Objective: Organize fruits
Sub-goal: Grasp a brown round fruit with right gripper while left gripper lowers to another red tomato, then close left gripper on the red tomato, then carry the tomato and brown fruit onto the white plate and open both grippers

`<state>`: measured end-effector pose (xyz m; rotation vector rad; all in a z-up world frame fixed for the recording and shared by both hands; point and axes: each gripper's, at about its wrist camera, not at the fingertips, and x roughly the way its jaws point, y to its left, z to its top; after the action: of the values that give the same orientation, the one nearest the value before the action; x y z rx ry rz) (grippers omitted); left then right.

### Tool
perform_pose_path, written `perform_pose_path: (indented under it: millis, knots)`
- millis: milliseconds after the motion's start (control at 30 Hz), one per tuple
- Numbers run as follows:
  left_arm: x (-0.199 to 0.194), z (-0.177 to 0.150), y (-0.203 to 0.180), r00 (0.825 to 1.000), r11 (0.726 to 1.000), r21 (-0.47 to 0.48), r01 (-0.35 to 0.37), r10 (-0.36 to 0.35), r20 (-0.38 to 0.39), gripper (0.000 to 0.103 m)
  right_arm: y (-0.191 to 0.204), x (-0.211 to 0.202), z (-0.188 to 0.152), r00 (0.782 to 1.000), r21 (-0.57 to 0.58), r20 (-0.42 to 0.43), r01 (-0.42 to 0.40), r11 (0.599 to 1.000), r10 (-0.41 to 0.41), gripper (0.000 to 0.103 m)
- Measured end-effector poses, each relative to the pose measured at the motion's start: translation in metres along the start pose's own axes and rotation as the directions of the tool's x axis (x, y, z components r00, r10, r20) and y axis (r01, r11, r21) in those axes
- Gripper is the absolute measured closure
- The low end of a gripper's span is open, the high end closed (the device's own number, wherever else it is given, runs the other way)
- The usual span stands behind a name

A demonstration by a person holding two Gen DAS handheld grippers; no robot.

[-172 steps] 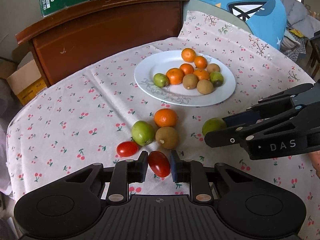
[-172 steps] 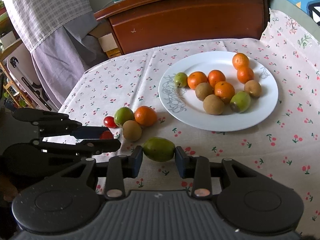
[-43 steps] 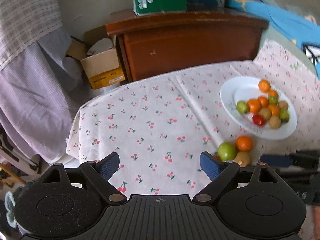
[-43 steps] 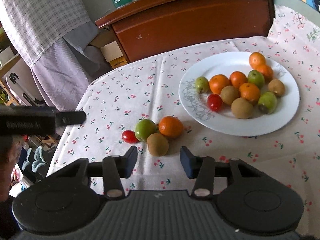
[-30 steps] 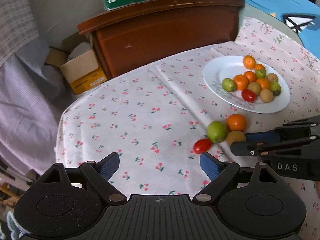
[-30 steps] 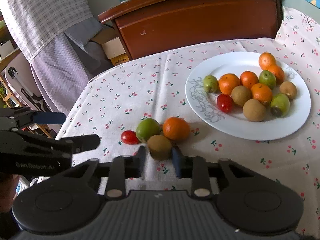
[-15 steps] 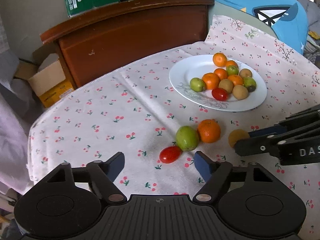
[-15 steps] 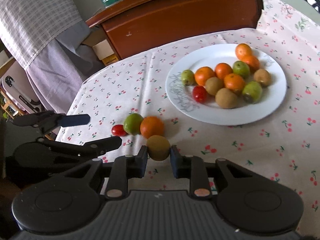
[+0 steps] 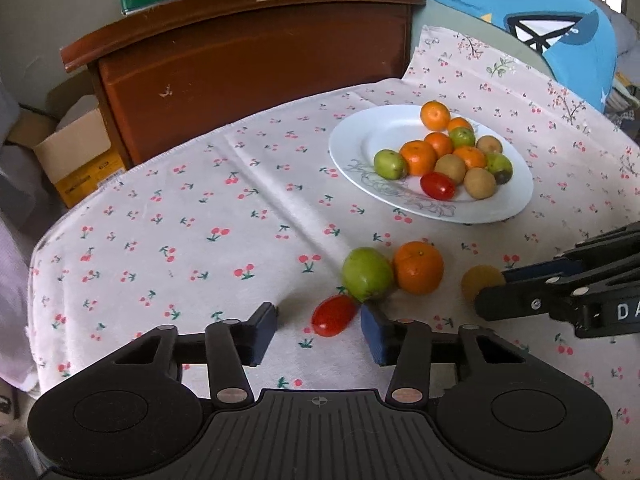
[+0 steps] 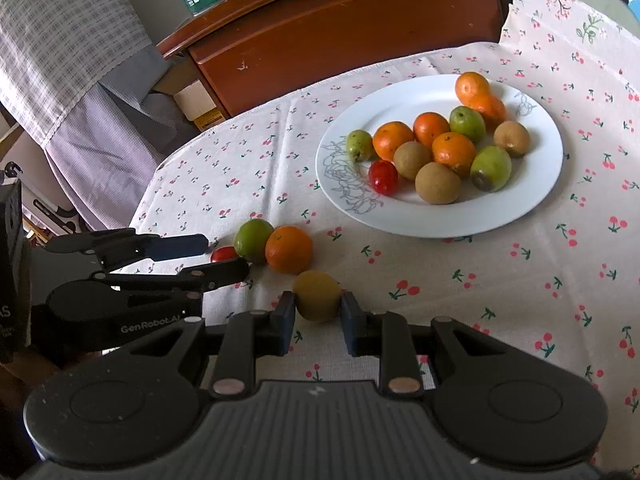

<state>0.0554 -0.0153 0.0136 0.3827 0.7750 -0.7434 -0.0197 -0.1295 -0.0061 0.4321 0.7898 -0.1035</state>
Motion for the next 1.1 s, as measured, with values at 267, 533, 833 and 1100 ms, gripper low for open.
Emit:
perform_pose_path:
  millis: [267,533,833,1100]
  knots:
    - [-0.001,-0.001,-0.007,0.999,0.999,0.019,0.036,-0.036,0.004,0.077,0.0,0.0,0.0,1.0,0.003,0.003,-0.004,1.0,0.004,0.076]
    - [-0.001,-0.002,-0.01,1.0,0.999,0.021,0.027,-0.027,0.002,0.077,0.0,0.0,0.0,1.0,0.004,0.005,-0.005,1.0,0.005,0.076]
    - [-0.004,-0.001,-0.012,1.0,1.0,0.005,0.028,-0.028,-0.005,0.086,0.0,0.002,-0.001,1.0,-0.012,0.011,-0.009,1.0,0.009,0.08]
    - [-0.017,0.001,-0.011,1.0,1.0,-0.007,0.017,-0.017,-0.007,0.087,0.004,-0.004,0.002,1.0,-0.036,0.021,-0.021,0.999,0.021,0.08]
